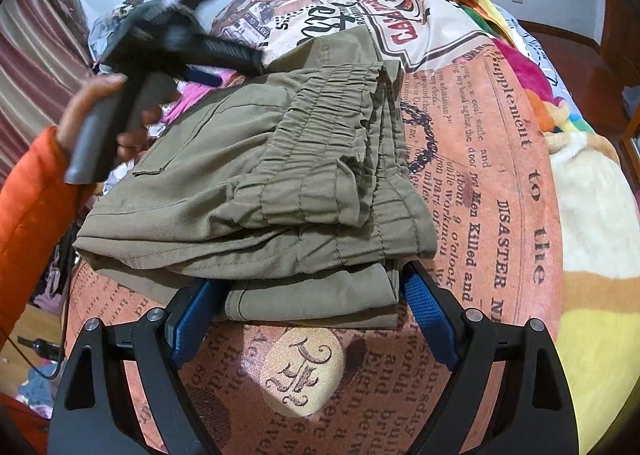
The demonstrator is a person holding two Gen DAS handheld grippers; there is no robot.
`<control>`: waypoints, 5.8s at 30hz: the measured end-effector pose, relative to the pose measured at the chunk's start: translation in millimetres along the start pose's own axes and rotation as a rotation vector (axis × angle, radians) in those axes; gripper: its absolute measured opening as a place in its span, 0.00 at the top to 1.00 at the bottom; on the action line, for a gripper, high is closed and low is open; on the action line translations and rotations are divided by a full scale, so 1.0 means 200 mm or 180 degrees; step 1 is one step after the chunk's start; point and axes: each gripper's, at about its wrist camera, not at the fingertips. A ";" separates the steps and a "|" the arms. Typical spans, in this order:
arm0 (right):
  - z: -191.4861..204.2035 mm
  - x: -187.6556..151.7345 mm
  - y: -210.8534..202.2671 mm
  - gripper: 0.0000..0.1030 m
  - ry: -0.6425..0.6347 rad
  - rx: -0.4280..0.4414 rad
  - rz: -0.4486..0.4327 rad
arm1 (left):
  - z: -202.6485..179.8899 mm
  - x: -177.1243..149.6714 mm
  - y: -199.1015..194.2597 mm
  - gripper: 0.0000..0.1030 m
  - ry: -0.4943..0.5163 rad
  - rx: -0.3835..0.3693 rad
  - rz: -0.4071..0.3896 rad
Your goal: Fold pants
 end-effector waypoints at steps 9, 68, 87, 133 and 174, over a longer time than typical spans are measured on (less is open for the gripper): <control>-0.03 -0.02 -0.07 0.16 0.0029 -0.0242 -0.0084 | 0.10 -0.17 -0.04 0.00 0.0118 0.0062 -0.0109; 0.11 0.11 0.02 0.31 -0.0054 -0.0265 -0.0247 | 0.67 -1.27 -0.76 0.01 -0.1174 0.0124 -0.0919; 0.10 0.10 0.02 0.30 -0.0027 -0.0247 -0.0238 | 0.66 -1.14 -0.55 0.01 -0.0922 0.0699 -0.0720; 0.01 0.38 0.27 0.75 -0.0067 0.0396 0.0203 | 0.47 -0.77 -0.42 0.78 -0.0714 -0.0570 -0.0771; 0.63 0.98 -0.10 0.91 -0.0658 0.0319 -0.1097 | 0.77 -0.57 -1.15 0.97 -0.0517 0.0254 -0.2023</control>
Point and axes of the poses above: each gripper's, at about its wrist camera, not at the fingertips, and y roughly the way its jaws point, z to its left, x to its top, and after that the axes turned 11 degrees about -x, right-handed
